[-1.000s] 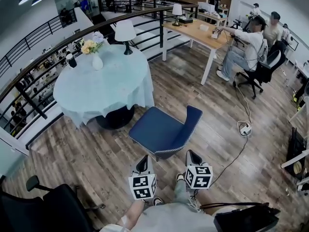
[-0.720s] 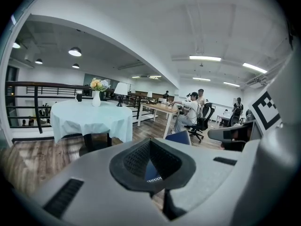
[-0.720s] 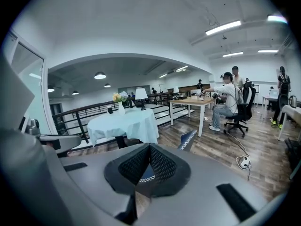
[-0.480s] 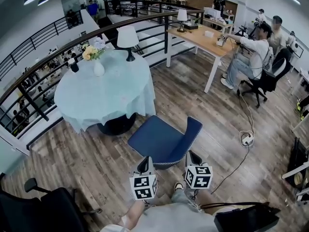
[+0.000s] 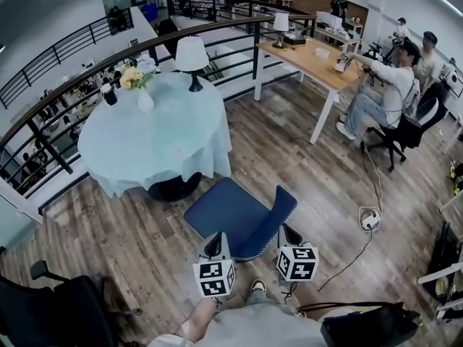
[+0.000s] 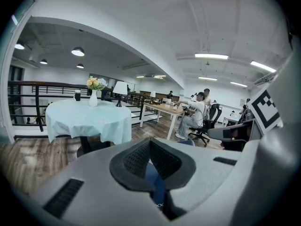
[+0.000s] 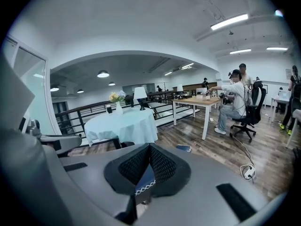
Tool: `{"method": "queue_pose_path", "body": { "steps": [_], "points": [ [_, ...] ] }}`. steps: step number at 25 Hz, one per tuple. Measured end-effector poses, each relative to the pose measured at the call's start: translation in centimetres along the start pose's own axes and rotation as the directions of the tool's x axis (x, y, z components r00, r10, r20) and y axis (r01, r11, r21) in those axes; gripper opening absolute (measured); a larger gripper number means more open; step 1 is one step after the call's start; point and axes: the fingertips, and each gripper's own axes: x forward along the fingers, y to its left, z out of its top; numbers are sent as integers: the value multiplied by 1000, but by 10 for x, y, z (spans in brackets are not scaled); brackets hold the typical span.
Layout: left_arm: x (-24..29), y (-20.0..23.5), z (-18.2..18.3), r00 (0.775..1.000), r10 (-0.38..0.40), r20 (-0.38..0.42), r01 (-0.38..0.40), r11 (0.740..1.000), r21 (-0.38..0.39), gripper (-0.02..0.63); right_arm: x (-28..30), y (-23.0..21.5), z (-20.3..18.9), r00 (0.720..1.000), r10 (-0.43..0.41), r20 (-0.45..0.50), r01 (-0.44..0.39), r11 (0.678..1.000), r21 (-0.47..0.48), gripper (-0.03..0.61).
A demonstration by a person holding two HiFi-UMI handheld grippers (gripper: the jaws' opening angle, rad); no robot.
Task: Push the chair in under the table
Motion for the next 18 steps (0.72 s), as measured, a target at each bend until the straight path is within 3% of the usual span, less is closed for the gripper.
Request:
{"method": "queue_pose_path", "body": {
  "steps": [12, 18],
  "points": [
    [38, -21, 0, 992, 121, -27, -122, 992, -25, 3, 44, -40, 18, 991, 127, -38, -129, 991, -39, 17],
    [49, -16, -1, 987, 156, -37, -157, 987, -38, 3, 66, -51, 17, 989, 134, -67, -136, 990, -35, 17]
  ]
}}
